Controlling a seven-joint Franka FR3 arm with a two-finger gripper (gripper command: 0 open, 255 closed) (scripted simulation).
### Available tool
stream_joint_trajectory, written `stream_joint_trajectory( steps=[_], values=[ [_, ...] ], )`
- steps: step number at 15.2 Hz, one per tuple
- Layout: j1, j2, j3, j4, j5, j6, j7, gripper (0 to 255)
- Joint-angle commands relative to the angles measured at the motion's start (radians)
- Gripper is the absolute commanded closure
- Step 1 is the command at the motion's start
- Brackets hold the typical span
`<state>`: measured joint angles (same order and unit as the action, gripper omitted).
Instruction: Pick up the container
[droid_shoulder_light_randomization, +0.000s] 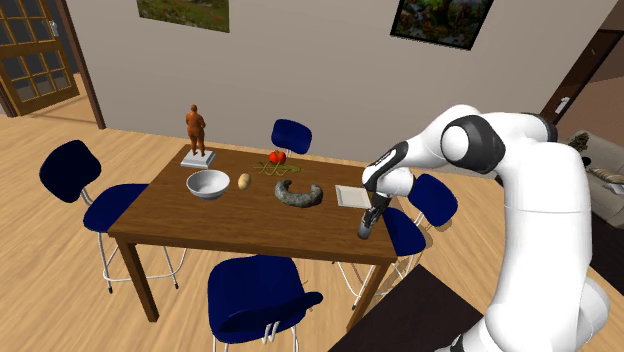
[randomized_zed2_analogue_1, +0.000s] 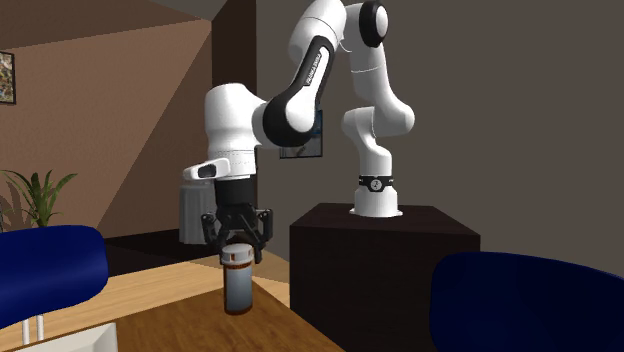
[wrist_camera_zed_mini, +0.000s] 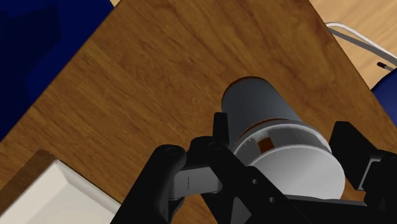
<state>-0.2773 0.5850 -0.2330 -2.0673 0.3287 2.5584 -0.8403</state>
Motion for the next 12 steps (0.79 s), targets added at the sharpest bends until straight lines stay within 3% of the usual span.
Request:
stream_joint_trajectory(
  steps=[1,12],
  values=[
    [0.007,-0.024,-0.009,-0.004,-0.01,-0.019,0.008,255],
    [0.033,-0.129,-0.045,-0.022,-0.058,-0.104,0.044,255]
  ],
)
